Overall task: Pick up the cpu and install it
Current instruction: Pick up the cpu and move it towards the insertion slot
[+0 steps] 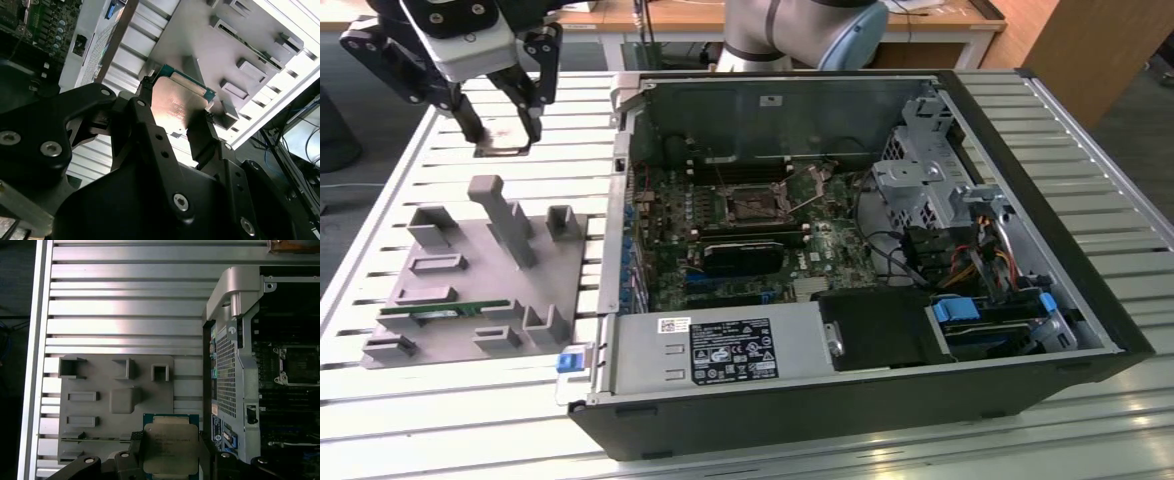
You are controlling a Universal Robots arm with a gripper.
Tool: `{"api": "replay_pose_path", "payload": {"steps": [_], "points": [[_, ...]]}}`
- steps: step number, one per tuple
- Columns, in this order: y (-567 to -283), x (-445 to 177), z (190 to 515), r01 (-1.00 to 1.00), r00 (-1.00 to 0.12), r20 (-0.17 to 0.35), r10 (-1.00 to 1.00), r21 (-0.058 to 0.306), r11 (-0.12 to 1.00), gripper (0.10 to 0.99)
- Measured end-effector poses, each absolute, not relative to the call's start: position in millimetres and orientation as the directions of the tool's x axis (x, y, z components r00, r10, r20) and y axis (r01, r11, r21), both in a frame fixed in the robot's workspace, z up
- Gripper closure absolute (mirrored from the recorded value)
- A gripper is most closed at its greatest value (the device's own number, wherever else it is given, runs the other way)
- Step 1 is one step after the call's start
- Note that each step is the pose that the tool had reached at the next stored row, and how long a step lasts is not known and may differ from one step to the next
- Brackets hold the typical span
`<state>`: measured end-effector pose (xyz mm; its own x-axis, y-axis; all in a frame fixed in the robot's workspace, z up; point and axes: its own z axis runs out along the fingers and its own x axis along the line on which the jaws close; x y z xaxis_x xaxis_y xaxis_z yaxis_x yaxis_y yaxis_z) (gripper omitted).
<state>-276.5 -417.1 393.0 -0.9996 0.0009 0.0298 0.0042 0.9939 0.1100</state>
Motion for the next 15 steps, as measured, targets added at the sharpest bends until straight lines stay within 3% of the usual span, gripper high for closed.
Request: {"api": "replay_pose_path", "payload": {"steps": [15], "points": [[-417,-260,393,0.004,-1.000,0.030,0.001,0.110,0.994,0.557]]}}
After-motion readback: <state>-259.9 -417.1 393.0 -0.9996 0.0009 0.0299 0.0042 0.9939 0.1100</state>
